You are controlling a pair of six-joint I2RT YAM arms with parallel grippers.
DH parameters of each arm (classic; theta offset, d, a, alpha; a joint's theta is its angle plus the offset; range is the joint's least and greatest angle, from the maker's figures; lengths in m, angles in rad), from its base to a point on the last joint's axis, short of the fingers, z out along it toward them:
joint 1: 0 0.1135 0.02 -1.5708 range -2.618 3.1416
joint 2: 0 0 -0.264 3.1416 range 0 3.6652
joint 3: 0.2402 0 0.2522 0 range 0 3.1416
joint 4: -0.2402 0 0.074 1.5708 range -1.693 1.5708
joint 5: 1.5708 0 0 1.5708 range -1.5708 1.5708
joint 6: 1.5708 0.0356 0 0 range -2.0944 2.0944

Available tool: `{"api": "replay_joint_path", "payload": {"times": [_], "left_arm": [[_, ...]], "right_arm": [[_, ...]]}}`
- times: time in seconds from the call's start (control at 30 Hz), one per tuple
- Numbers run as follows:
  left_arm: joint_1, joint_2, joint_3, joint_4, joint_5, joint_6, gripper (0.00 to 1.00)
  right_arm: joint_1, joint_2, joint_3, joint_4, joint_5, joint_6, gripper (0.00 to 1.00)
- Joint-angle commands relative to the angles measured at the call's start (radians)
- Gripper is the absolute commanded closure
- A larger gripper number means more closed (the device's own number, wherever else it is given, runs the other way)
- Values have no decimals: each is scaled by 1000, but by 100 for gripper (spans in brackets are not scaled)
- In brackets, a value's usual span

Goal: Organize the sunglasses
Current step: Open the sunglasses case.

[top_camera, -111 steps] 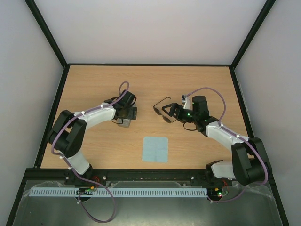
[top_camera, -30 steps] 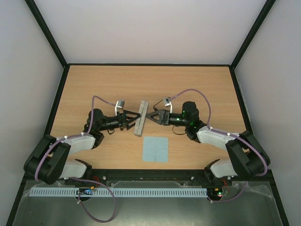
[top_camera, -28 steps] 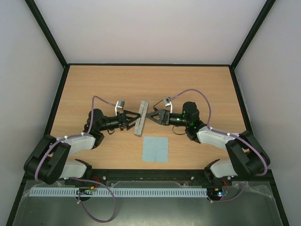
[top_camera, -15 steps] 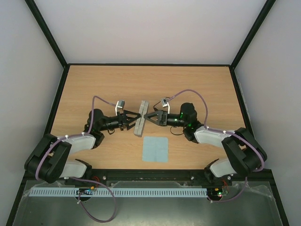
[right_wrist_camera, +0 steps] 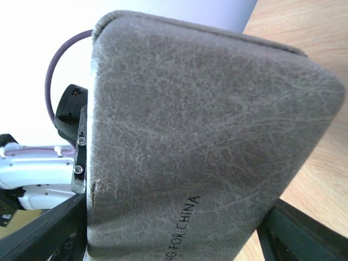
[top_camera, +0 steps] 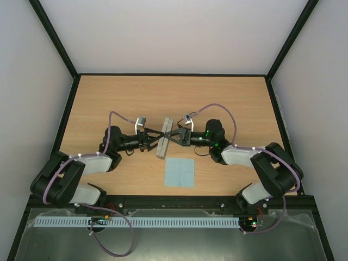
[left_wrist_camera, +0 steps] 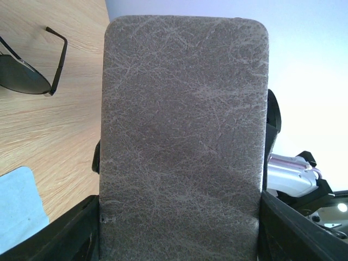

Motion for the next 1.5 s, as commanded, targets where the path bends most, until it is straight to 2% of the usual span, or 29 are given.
{"api": "replay_joint_path", "payload": {"times": [0.0,0.13,0.23,0.6,0.73,0.87,1.03,1.2,1.37,1.47], "left_arm": [[-7,7,1,150,0,5,62],[-7,-5,8,84,-11,50,62],[-6,-29,19,-31,-27,113,63],[-7,-165,133,-571,-158,421,62],[-7,-190,180,-775,-251,537,62],[-7,-205,217,-961,-363,626,63],[-7,-210,250,-1091,-491,695,62],[-5,-195,255,-1142,-564,732,62],[1,-181,250,-1148,-586,743,62],[10,-173,256,-1159,-600,755,62]], "right_arm": [[11,19,23,68,-19,11,25],[12,17,15,64,-18,11,33],[13,1,11,14,-5,-14,40],[13,-74,39,-246,91,-149,41],[13,-76,74,-368,141,-188,40],[13,-54,96,-418,163,-200,39],[13,-6,122,-450,174,-203,39],[14,45,143,-439,169,-196,36],[16,91,162,-429,159,-190,26],[16,107,173,-428,160,-191,23]]}}
